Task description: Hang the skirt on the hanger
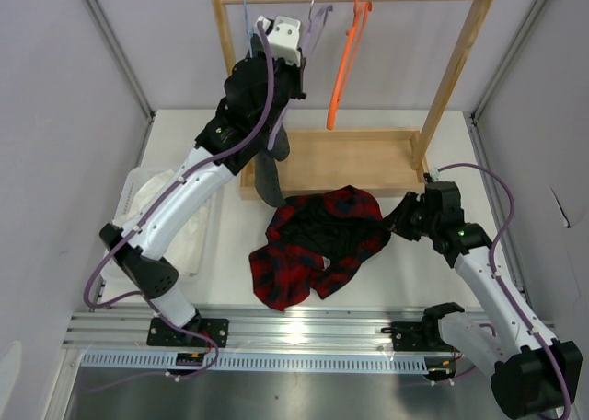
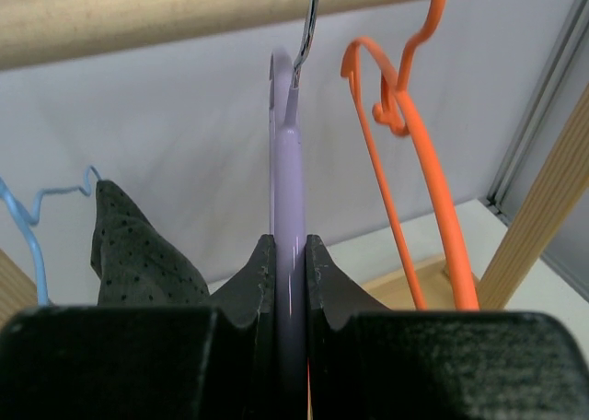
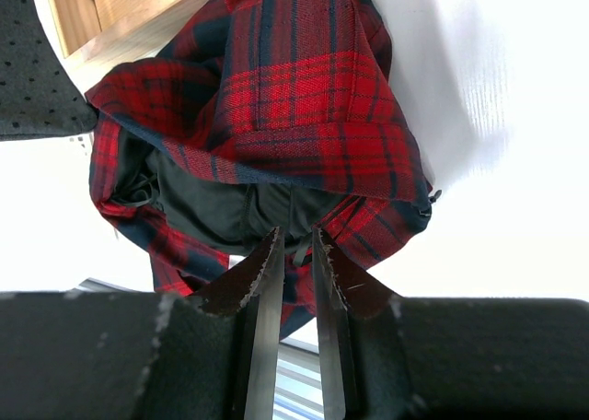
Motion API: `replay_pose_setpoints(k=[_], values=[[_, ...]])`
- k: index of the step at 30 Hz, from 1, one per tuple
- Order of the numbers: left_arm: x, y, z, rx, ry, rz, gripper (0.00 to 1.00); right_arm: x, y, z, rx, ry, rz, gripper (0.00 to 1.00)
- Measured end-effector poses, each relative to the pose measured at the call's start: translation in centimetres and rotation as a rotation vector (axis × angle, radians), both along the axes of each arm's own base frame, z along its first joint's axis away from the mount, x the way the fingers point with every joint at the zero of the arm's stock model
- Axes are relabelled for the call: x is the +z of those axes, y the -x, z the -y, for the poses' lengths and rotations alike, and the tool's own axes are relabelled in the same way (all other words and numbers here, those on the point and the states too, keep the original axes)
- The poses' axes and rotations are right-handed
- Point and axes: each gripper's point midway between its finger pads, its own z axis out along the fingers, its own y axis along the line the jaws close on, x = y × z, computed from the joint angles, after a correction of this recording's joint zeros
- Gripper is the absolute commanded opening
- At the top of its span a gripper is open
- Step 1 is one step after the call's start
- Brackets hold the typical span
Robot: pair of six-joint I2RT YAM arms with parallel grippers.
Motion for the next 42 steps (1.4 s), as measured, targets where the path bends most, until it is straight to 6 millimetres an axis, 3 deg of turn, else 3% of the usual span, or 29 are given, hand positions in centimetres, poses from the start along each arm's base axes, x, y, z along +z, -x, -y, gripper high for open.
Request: replay_pose_setpoints(k=[3, 15, 25, 32, 42], values=[[-1.3, 1.0, -0.5, -0.019, -0.015, -0.028, 0.0, 0.0, 0.0, 0.0, 0.0, -0.001, 0.0, 0.24], [-3.2, 5.4, -2.0, -0.098, -0.001, -0.095, 0.0, -0.2, -0.1, 0.0, 0.005, -0.009, 0.004, 0.24], [-10.7, 8.7, -1.0, -0.154, -0.066, -0.232, 0.0, -0.2, -0.3, 0.2, 0.009, -0.005, 0.009, 0.24], [-15.1, 11.3, -2.2, -0.169, -0.085, -0.298, 0.0, -0.3, -0.3, 0.2, 0.011, -0.003, 0.009, 0.24], [-16.2, 16.3, -4.8, -0.265, -0.021, -0.279, 0.0, -0.4, -0.2, 0.5, 0.02, 0.012, 0.01, 0.23]])
